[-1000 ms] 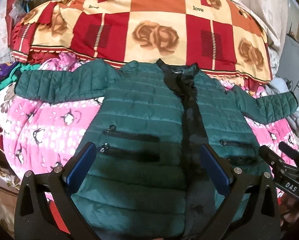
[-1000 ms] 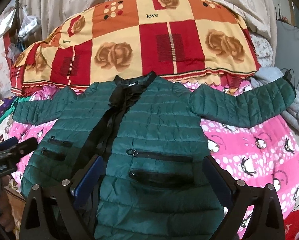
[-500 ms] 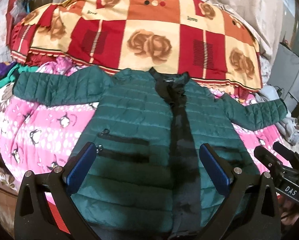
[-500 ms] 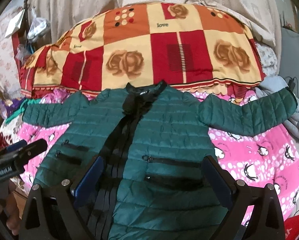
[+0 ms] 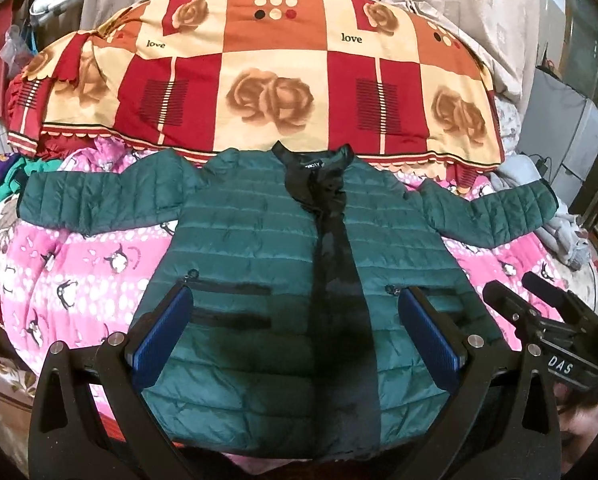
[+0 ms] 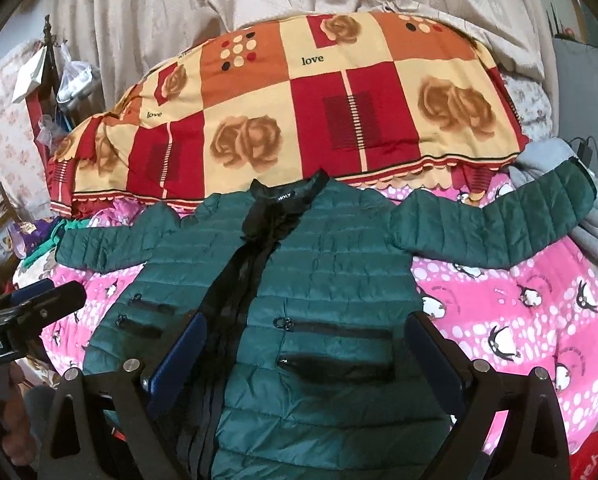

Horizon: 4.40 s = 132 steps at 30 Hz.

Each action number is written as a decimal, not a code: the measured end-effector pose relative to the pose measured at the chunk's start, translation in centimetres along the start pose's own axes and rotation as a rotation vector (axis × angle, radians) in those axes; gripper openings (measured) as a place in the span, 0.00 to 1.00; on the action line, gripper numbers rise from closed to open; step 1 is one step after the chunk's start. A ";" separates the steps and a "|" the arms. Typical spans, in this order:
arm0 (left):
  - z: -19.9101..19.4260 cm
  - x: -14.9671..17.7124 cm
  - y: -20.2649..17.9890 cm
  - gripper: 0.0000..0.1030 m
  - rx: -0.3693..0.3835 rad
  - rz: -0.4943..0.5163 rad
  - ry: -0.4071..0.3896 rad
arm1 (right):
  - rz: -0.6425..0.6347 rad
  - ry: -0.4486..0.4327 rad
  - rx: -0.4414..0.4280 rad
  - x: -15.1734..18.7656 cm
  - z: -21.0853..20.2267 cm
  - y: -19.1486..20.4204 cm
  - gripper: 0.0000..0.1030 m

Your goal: Fold large clothes

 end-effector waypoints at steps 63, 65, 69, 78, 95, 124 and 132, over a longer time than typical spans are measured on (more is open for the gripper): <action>23.4 3.7 4.4 1.00 -0.138 0.038 0.152 | -0.098 0.190 0.119 3.3 21.1 -4.8 0.95; 23.4 3.9 4.4 1.00 -0.140 0.040 0.154 | -0.101 0.199 0.119 3.5 21.4 -4.8 0.96; 23.5 3.9 4.2 1.00 -0.148 0.044 0.158 | -0.098 0.216 0.110 4.0 21.8 -4.9 0.98; 23.5 3.9 4.3 1.00 -0.128 0.031 0.155 | -0.084 0.243 0.094 4.1 22.2 -5.0 1.00; 15.0 -4.7 21.5 1.00 -0.249 -0.061 -0.054 | -0.210 0.110 0.048 -1.7 15.9 -4.6 0.94; 15.4 -3.4 50.2 0.23 -0.549 -0.592 -0.069 | -0.112 0.299 0.124 1.0 17.9 -8.9 0.94; 6.9 -9.4 48.5 0.19 -0.660 -0.558 -0.259 | -0.073 0.272 0.134 0.6 16.9 -10.1 0.94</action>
Point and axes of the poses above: each gripper's, at about its wrist camera, not at the fingertips, and z roughly the way its jaws point, y to its left, x to its underside, the point moved 6 cm from there along z, roughly the way its jaws point, and after that the axes turned 10 degrees about -y, right-handed, at the moved point
